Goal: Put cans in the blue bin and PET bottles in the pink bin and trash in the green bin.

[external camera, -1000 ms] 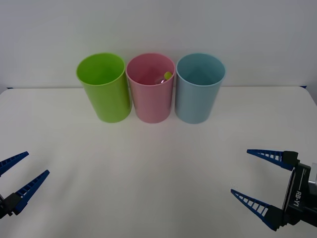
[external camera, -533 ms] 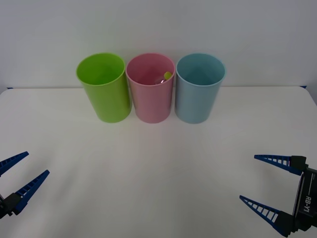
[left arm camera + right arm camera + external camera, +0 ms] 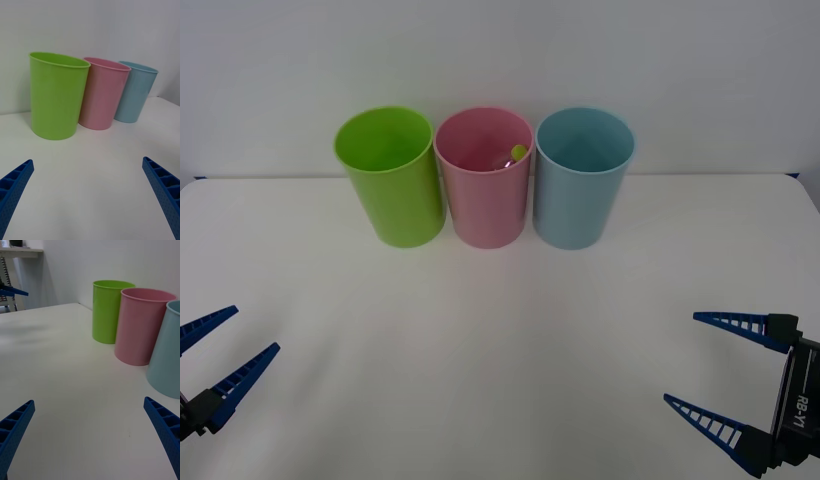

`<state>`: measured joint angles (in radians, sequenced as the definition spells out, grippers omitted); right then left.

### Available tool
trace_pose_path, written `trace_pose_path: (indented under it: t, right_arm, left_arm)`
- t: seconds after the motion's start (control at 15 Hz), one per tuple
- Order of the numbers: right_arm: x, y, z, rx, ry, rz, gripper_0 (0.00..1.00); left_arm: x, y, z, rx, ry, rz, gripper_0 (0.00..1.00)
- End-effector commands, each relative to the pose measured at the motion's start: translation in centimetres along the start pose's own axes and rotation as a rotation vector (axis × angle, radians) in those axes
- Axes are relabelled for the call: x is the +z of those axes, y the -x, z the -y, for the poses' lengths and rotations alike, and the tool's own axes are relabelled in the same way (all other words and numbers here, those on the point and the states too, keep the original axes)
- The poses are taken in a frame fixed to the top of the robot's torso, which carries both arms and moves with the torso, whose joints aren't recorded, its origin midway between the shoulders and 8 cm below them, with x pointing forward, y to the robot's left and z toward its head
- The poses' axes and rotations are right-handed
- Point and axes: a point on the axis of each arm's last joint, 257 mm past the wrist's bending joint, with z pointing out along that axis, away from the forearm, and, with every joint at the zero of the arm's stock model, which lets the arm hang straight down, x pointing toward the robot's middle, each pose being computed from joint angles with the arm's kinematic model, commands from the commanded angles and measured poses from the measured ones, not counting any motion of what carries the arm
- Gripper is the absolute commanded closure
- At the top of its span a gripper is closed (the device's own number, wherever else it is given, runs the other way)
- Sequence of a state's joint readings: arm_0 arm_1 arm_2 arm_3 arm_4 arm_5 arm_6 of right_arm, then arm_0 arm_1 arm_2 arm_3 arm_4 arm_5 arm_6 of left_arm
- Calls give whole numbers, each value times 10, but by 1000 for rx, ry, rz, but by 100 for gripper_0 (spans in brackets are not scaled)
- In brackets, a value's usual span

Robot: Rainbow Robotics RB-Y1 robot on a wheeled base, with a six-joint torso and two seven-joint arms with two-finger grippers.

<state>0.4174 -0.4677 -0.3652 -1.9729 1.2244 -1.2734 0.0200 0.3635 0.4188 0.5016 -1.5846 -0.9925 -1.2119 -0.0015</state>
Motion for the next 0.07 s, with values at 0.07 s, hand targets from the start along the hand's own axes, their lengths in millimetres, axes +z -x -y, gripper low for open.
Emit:
trace_pose_path:
  t: [0.07]
  right_arm:
    - [0, 0, 0, 0, 0, 0, 0]
  left_arm:
    - [0, 0, 0, 0, 0, 0, 0]
